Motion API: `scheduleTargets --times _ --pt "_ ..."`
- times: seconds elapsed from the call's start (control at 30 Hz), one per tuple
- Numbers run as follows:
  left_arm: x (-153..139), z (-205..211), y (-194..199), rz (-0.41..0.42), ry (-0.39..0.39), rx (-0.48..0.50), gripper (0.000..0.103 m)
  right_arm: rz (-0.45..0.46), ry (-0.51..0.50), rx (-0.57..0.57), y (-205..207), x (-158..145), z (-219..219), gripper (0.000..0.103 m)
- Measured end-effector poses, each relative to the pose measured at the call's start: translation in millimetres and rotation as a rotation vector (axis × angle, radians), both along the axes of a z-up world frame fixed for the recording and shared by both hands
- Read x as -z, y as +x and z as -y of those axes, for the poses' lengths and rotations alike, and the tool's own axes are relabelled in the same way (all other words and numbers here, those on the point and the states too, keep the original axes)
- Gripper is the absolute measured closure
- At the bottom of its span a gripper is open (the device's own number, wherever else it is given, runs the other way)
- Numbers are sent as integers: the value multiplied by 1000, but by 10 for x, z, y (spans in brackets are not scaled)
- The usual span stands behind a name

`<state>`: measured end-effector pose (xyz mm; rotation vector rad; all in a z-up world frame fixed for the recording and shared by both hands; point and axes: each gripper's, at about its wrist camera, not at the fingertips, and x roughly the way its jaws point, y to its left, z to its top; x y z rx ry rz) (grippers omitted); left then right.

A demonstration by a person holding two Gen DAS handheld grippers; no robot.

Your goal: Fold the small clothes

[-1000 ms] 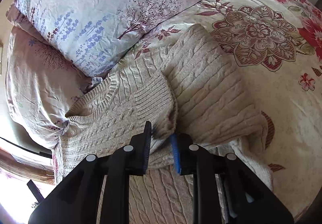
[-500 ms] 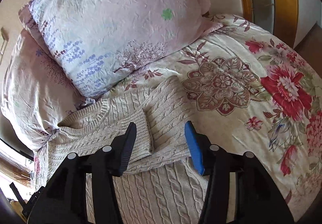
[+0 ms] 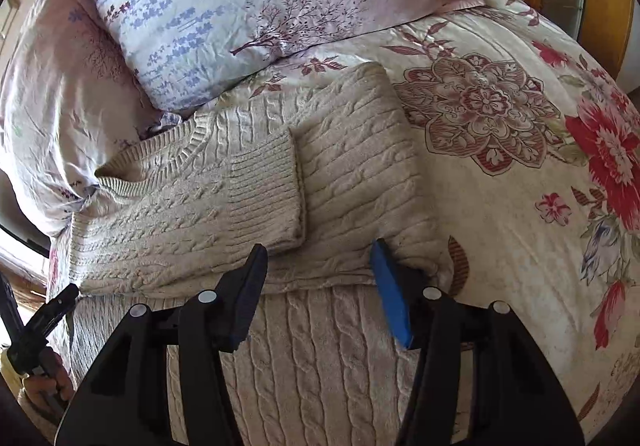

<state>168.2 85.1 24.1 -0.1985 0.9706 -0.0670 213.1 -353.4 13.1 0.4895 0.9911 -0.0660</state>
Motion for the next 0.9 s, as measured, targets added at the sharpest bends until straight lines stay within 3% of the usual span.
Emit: scheduleTargets --times 0.2,0.37,0.57,0.9 --pt "-261 -226 -332 79 -91 7 26 123 72 66 -396 -305 376 42" --pt "-334 -629 -817 92 -137 -27 26 78 219 82 -708 -169 706 43" --pt "-230 -907 -1304 46 -224 -51 27 5 349 48 -1040 112 707 45" --pt "32 -810 -1658 -55 -397 -37 46 -33 499 -19 -1308 296 605 63"
